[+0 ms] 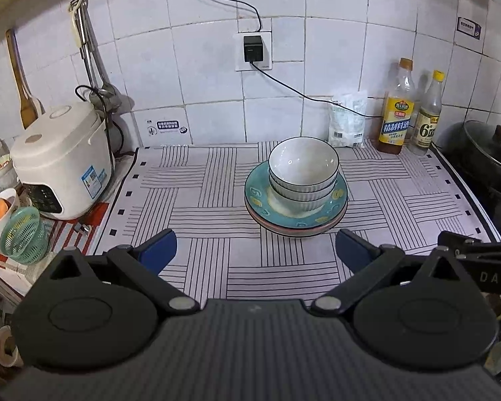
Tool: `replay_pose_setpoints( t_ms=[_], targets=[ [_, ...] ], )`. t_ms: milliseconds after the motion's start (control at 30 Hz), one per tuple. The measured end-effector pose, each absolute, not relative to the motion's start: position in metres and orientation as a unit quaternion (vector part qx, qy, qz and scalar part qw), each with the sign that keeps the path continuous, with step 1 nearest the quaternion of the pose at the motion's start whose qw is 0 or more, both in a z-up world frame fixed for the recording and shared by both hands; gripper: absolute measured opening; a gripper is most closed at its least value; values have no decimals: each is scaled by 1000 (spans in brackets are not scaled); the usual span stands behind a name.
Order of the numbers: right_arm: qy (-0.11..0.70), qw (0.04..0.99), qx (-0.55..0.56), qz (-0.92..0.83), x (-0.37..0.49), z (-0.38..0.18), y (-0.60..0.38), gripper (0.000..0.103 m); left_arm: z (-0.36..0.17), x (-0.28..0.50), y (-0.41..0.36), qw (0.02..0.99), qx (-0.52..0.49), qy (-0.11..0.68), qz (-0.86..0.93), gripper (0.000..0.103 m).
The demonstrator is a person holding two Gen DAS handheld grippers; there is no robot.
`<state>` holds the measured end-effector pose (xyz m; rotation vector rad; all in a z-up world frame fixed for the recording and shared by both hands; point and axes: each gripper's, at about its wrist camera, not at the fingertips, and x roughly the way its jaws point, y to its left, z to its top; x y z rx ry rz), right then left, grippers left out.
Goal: Organize plates and bowls
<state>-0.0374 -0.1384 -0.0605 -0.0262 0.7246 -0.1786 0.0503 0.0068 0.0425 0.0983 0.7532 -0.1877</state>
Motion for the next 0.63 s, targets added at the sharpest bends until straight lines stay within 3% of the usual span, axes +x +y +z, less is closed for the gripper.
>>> replay_pose_setpoints(
  t_ms=[633],
  targets=[
    [360,929,-11,-87,-33,-64,-139,99,43,51,11,923,39,372,-95,103]
  ],
)
